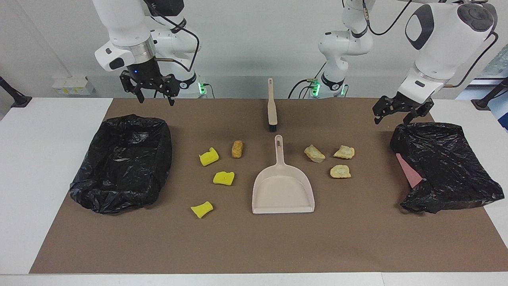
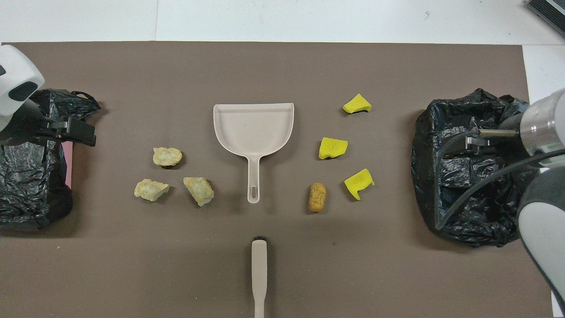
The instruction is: Sweep and dump trash in bin
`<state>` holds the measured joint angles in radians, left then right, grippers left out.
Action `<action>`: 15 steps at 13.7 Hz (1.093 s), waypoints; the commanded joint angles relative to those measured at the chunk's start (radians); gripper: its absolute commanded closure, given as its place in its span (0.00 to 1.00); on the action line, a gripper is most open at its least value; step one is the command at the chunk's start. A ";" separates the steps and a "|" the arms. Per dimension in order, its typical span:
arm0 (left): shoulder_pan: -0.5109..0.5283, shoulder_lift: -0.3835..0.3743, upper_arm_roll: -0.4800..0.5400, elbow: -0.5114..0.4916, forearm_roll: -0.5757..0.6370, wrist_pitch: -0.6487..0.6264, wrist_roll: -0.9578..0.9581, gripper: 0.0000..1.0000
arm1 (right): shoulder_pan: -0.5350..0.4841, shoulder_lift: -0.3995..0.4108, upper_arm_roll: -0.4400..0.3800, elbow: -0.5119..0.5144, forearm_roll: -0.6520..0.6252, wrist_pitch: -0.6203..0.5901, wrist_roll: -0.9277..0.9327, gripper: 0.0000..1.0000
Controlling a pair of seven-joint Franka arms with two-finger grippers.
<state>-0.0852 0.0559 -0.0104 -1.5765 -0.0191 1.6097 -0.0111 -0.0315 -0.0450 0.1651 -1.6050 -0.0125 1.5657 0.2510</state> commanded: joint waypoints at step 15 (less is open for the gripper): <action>0.001 -0.042 -0.010 -0.054 0.002 -0.001 0.016 0.00 | -0.027 -0.019 -0.001 -0.018 0.028 0.017 -0.032 0.00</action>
<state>-0.0850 0.0551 -0.0154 -1.5787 -0.0192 1.6092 -0.0106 -0.0439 -0.0455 0.1616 -1.6051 -0.0062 1.5689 0.2509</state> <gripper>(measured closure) 0.000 0.000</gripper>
